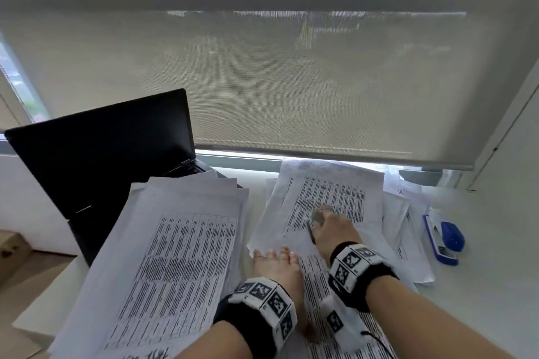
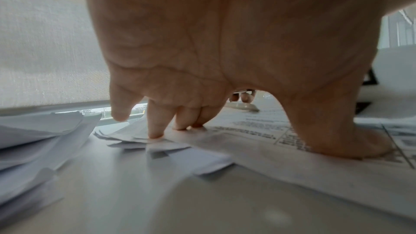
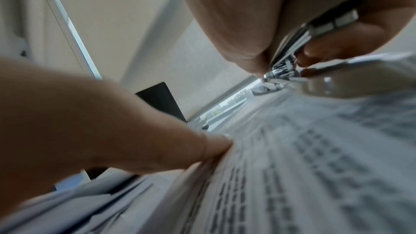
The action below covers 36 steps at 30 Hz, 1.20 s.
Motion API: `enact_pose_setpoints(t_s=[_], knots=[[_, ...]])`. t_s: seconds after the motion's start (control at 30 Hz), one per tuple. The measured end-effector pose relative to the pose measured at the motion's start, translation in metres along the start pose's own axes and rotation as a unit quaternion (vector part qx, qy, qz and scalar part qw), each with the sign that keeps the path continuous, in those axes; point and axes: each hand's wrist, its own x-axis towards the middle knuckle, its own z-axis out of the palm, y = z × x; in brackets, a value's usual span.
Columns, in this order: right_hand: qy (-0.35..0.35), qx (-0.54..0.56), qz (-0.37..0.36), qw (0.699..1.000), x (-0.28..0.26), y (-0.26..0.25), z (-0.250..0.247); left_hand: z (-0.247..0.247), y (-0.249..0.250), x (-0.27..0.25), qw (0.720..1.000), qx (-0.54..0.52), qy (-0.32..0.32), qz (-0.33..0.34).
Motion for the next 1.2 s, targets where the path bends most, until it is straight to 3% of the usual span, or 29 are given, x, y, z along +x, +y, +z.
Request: enact_pose_setpoints(t_s=[0.23, 0.5, 0.63, 0.7, 0.8, 0.9, 1.07, 1.2], knots=[[-0.016, -0.099, -0.05, 0.994, -0.026, 0.043, -0.02, -0.014, 0.005, 0.0, 0.999, -0.001, -0.022, 0.025], [-0.034, -0.112, -0.062, 0.991, -0.019, 0.03, -0.014, -0.01, 0.005, 0.003, 1.0, 0.006, -0.019, 0.02], [-0.029, -0.106, -0.06, 0.992, -0.01, 0.025, -0.01, -0.017, 0.006, -0.002, 0.999, 0.012, 0.006, 0.038], [-0.036, -0.102, -0.06, 0.992, -0.009, 0.027, -0.009, -0.021, 0.004, -0.002, 0.998, 0.004, 0.05, 0.046], [-0.038, -0.103, -0.061, 0.992, -0.01, 0.03, -0.01, -0.03, -0.011, 0.01, 0.989, -0.1, 0.107, -0.001], [-0.038, -0.094, -0.062, 0.993, -0.011, 0.03, -0.008, -0.035, -0.025, 0.03, 0.98, -0.179, 0.079, -0.031], [-0.03, -0.087, -0.062, 0.994, -0.011, 0.032, -0.007, -0.031, -0.024, 0.048, 0.98, -0.177, 0.053, -0.069], [-0.031, -0.081, -0.063, 0.994, -0.011, 0.031, -0.007, -0.033, -0.023, 0.054, 0.983, -0.166, 0.052, -0.061]])
